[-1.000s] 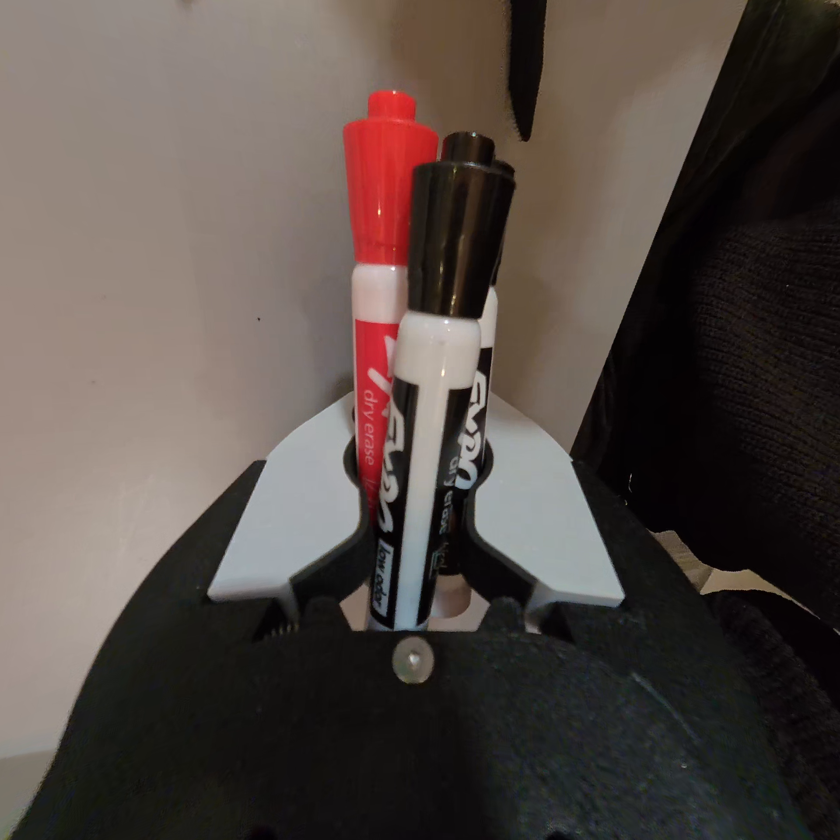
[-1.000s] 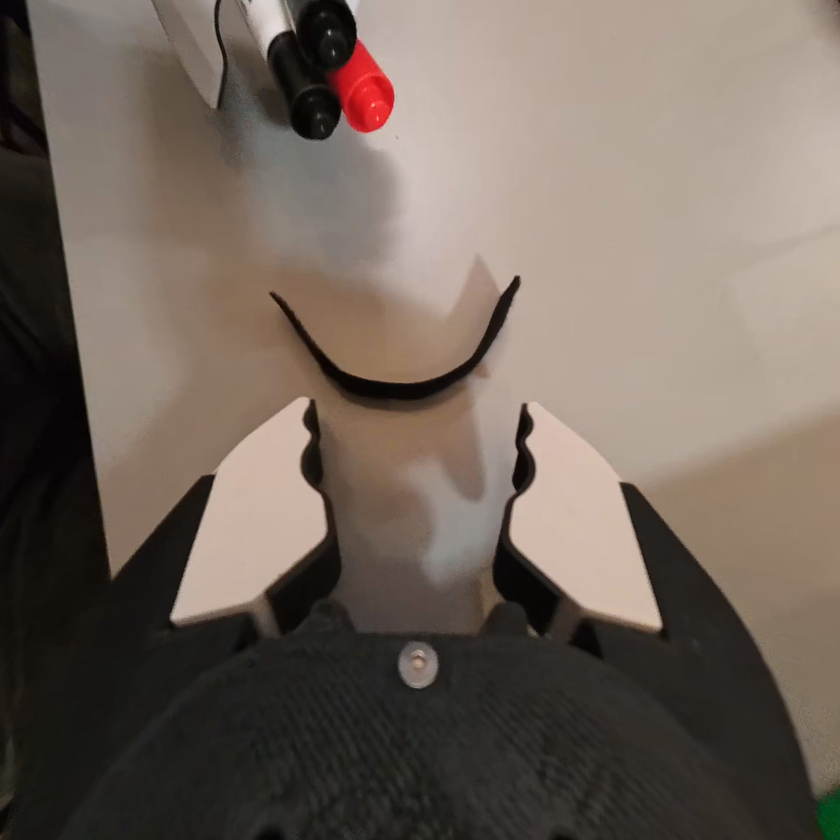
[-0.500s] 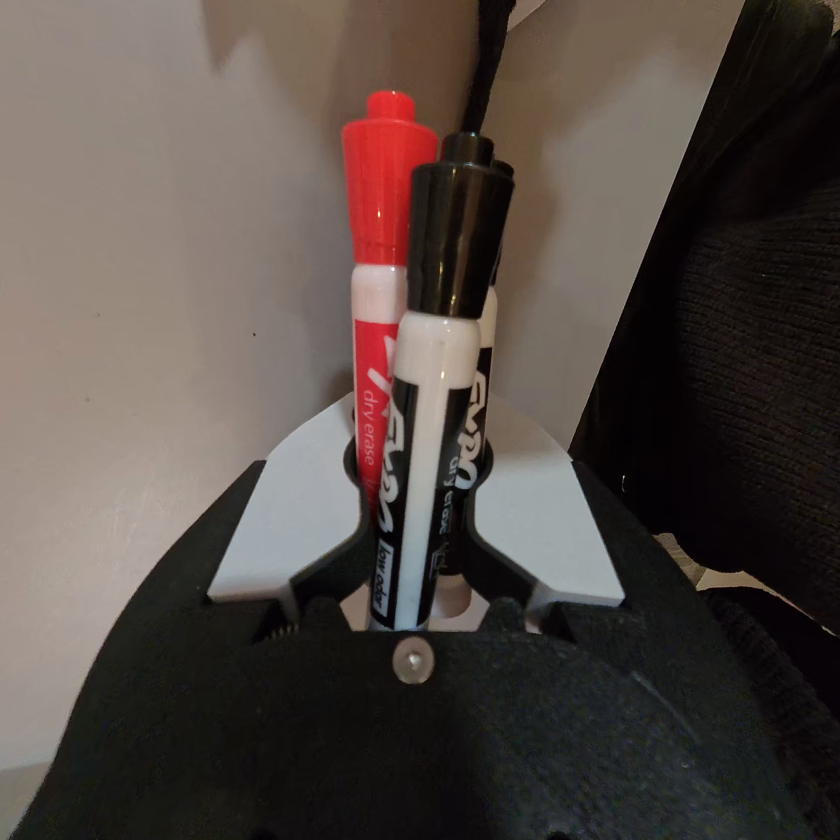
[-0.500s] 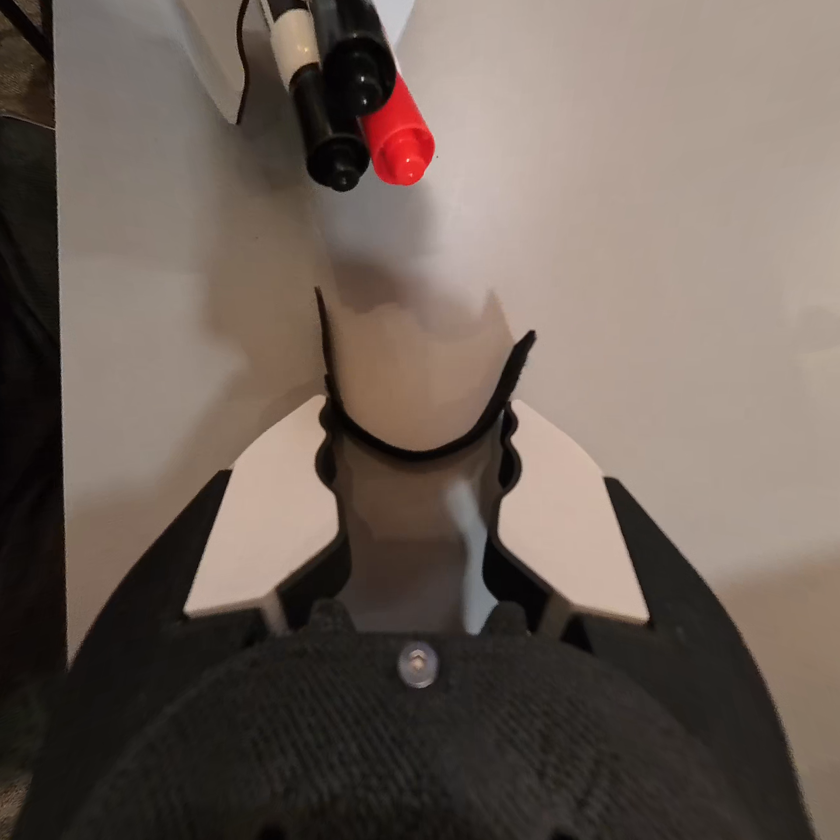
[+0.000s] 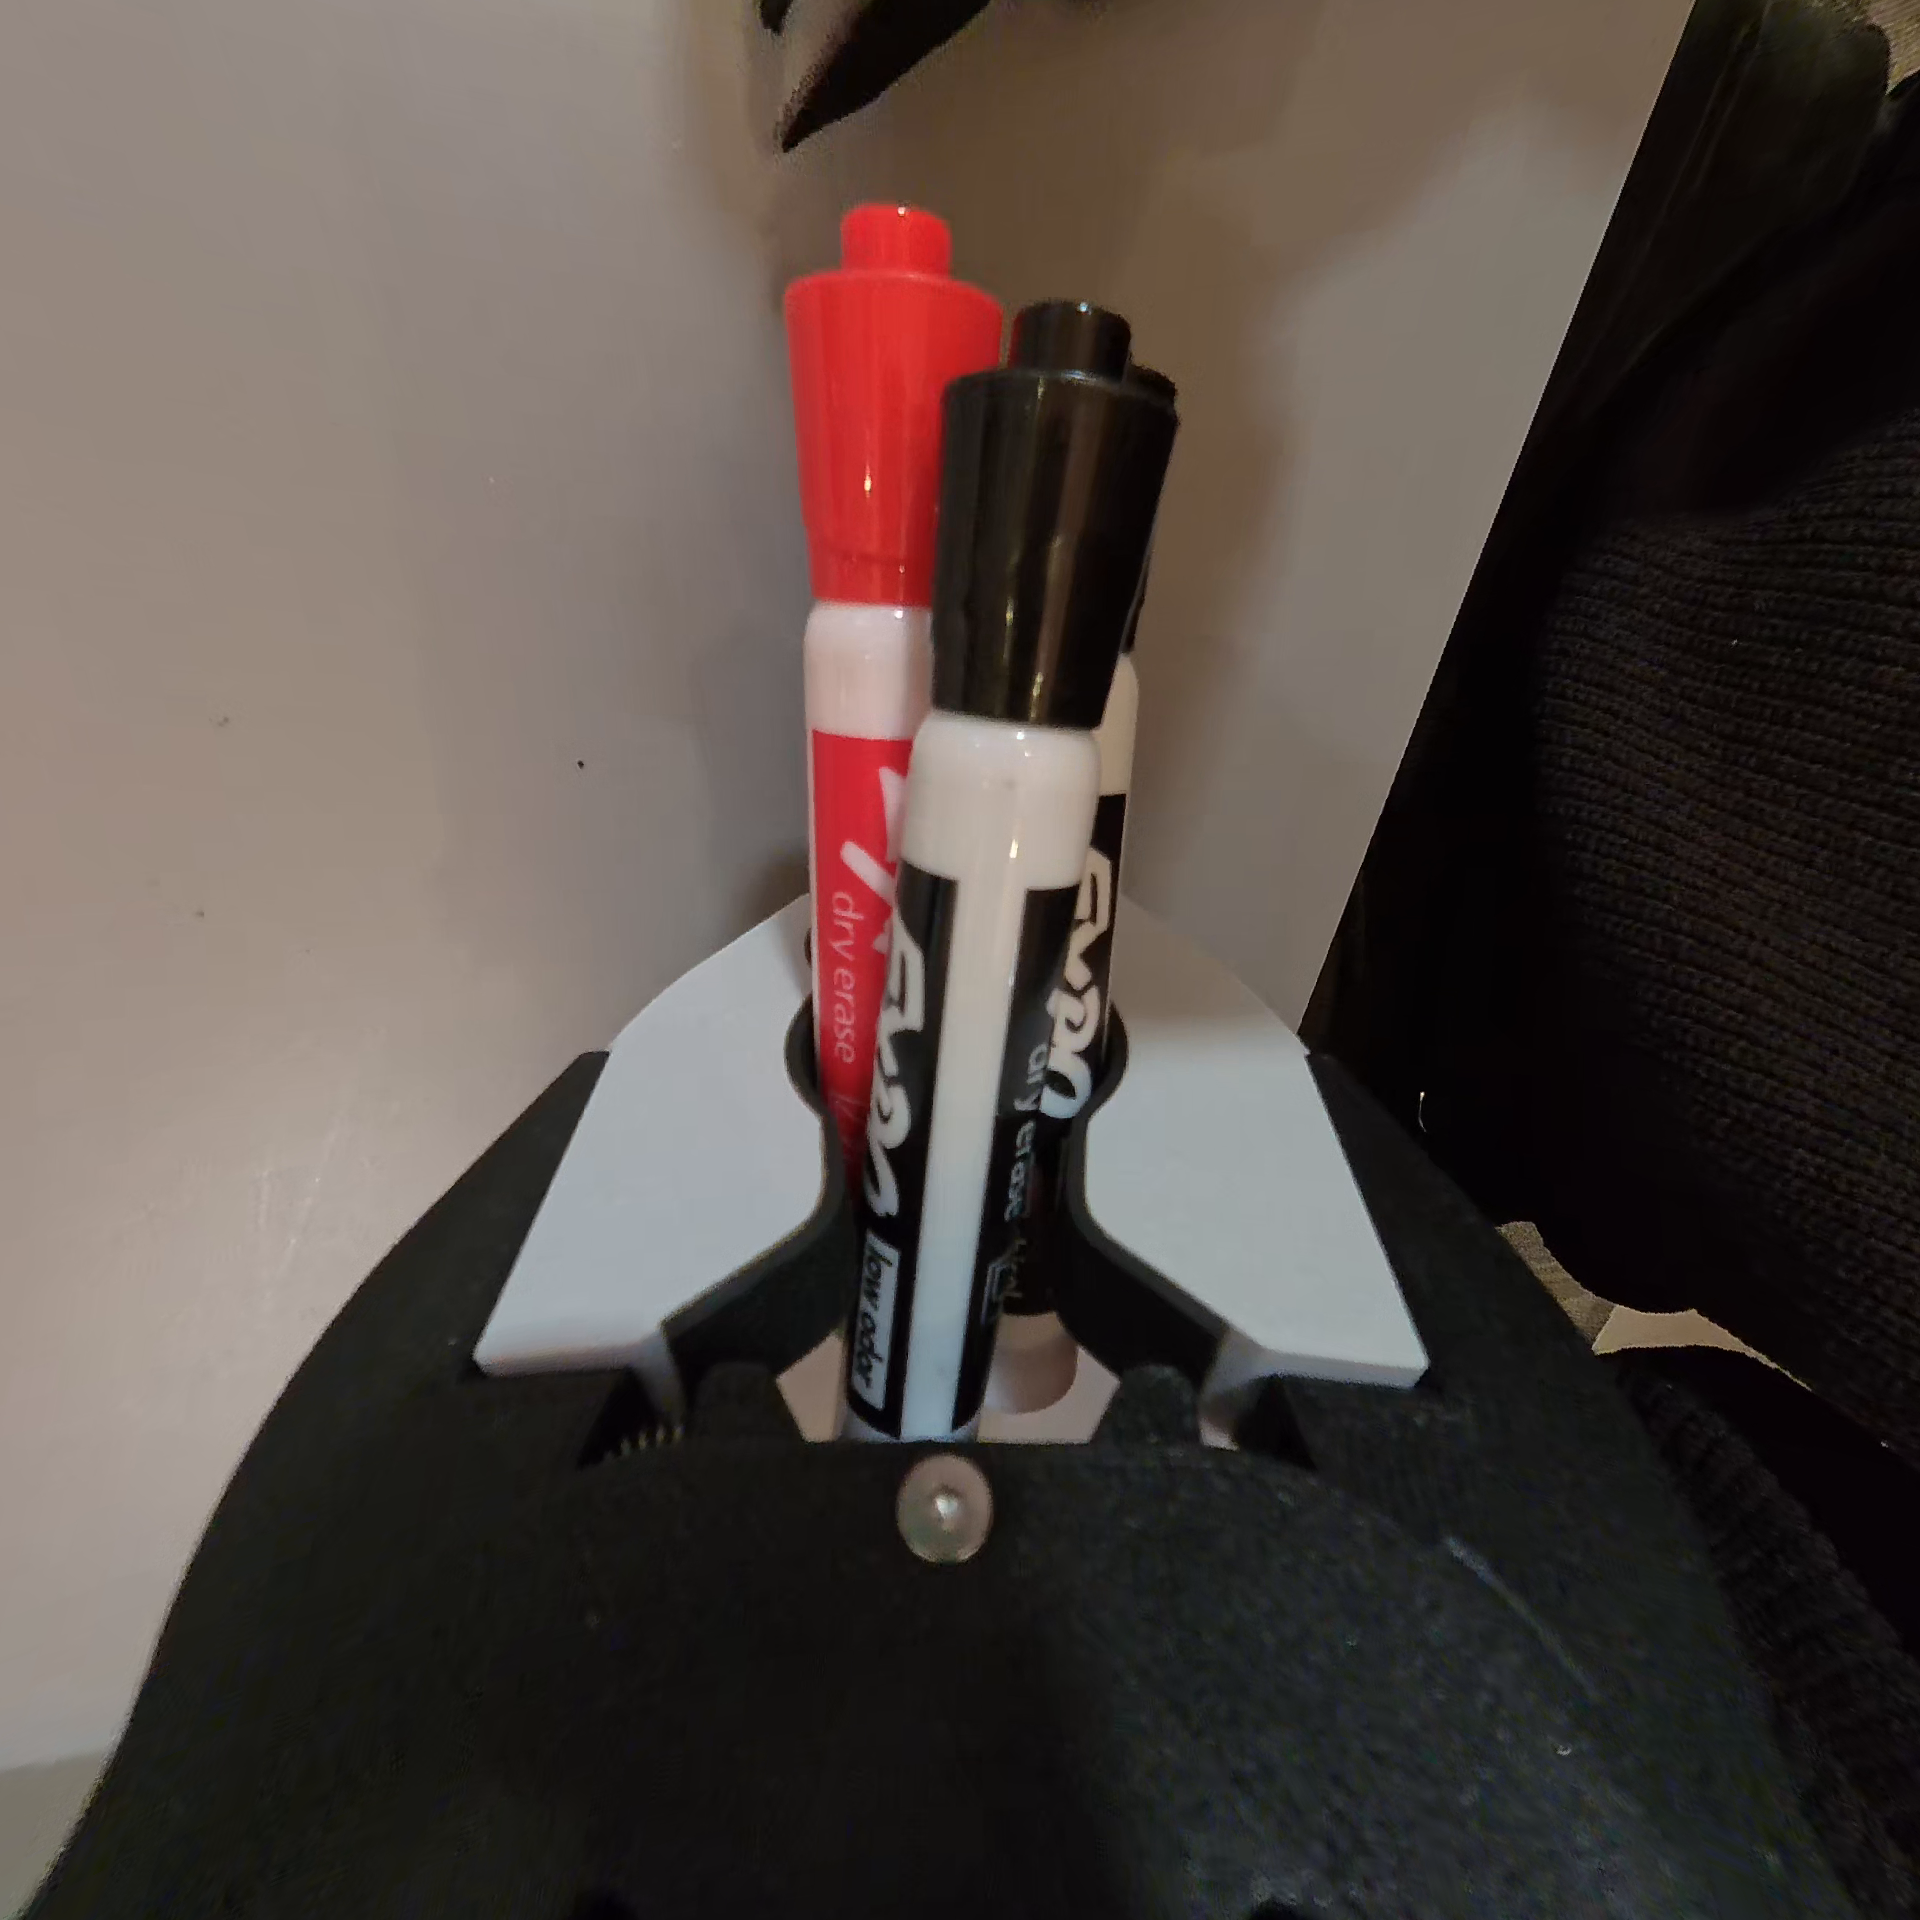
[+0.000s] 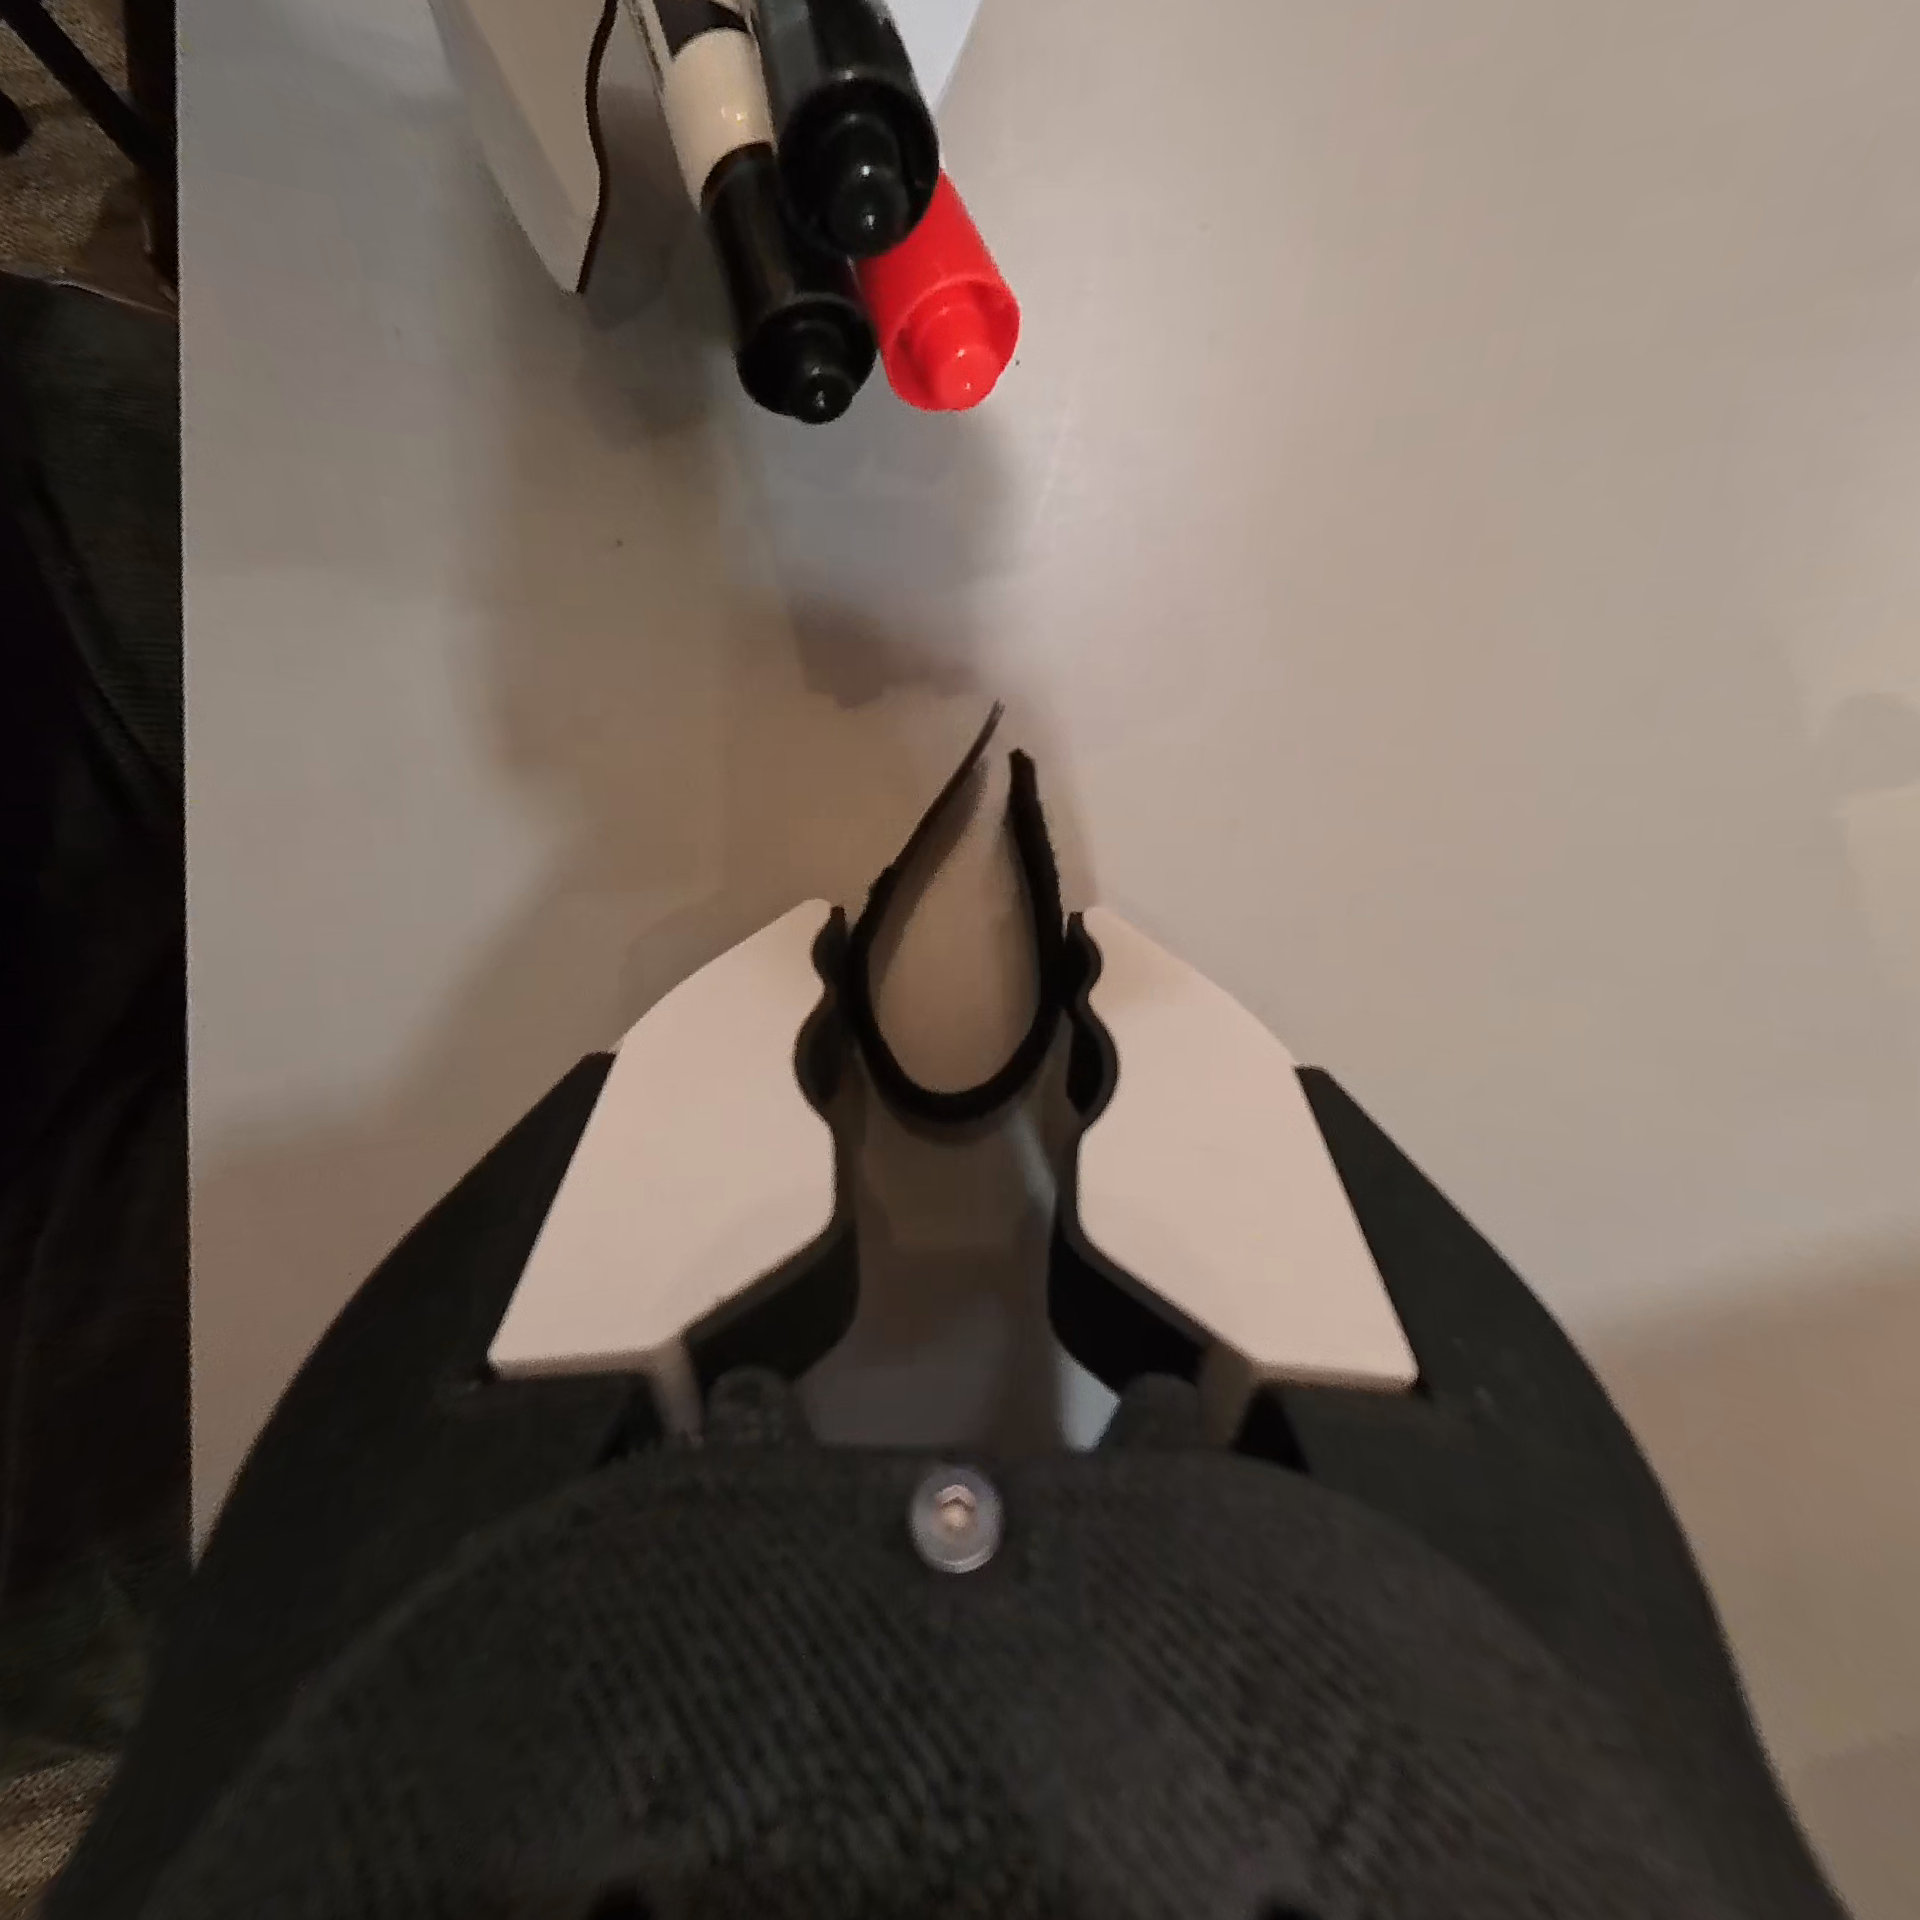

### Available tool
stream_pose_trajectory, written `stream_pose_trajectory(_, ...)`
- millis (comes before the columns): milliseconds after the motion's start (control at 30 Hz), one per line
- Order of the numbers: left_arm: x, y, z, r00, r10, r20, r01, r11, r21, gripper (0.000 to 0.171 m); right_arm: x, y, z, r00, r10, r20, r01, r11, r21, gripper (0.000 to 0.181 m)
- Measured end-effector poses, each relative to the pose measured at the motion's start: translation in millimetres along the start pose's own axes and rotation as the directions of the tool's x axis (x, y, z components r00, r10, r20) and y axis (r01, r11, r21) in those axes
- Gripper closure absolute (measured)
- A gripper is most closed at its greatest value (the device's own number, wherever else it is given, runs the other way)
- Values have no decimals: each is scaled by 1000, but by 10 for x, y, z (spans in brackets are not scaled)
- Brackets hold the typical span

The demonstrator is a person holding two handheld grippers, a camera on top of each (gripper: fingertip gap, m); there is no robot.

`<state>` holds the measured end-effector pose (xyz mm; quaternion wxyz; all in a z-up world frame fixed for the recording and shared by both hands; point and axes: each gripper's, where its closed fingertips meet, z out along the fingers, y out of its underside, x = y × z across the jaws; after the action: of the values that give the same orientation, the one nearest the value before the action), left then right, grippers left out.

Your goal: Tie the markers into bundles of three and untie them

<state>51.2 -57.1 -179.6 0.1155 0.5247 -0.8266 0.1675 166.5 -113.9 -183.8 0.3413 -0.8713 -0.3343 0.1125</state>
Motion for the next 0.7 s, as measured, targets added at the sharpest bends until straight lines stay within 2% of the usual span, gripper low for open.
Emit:
stream_pose_trajectory(333,10,-5,7,1000,1,2,-1,1000,-6,128,10,18,-5,1000,-11,-17,11,1000,-2,142)
stream_pose_trajectory(700,13,-11,6,1000,-3,-10,3,1000,6,128,-4,22,2,1000,29,-1,-29,1000,9,135)
